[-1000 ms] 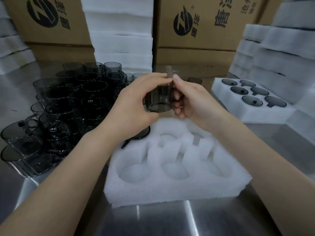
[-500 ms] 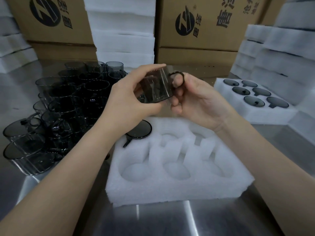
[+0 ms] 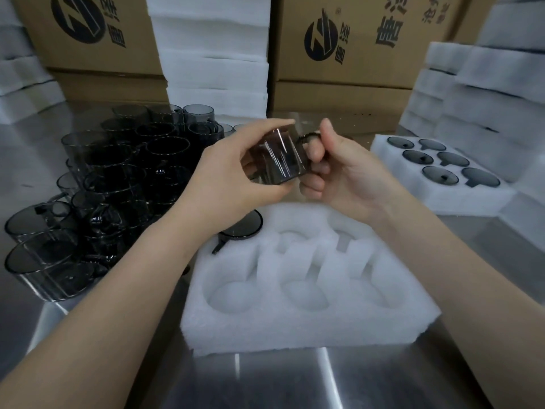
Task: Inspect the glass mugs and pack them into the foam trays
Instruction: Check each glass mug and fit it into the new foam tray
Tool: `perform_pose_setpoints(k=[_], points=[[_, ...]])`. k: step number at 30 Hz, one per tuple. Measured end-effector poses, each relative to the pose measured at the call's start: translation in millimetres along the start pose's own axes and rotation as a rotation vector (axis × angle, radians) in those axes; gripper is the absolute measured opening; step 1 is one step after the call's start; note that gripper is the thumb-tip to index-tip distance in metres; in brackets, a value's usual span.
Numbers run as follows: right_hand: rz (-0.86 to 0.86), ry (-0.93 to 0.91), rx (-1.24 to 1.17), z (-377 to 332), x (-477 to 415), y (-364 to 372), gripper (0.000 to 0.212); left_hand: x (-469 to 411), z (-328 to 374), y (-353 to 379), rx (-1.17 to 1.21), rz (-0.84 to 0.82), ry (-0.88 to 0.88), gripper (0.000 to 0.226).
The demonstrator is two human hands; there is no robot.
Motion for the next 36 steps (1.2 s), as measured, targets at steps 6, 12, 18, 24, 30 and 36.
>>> perform_pose_setpoints(k=[6, 12, 18, 24, 30, 36], points=[[0.165, 0.108, 0.156, 8, -2, -6, 0.066, 3, 9, 8, -0.306, -0.112, 0.202, 0.071], [0.275, 0.028, 0.163, 3, 0, -11, 0.049, 4, 13, 10, -0.363, -0.022, 0.242, 0.067], [0.22, 0.024, 0.049, 1, 1, -17, 0.037, 4, 14, 2, -0.349, 0.066, 0.197, 0.063], [-0.004, 0.004, 0.056, 2, -1, 4, 0.073, 2, 0, 3, -0.072, 0.022, 0.036, 0.081], [-0.034, -0.086, 0.142, 3, 3, 13, 0.038, 0, -9, 5, -0.167, 0.061, -0.078, 0.094], [0.188, -0.283, 0.558, -7, 8, 15, 0.026, 2, 12, 12, -0.32, 0.054, 0.13, 0.07]])
Point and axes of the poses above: each hand's wrist, its own x-axis away from the middle knuckle, its own y-axis out of the palm, z = x × y, the point moved 5 cm from there along -x, towards the middle knuckle, and after that the axes turned 4 degrees about x, right-handed, at the moved point
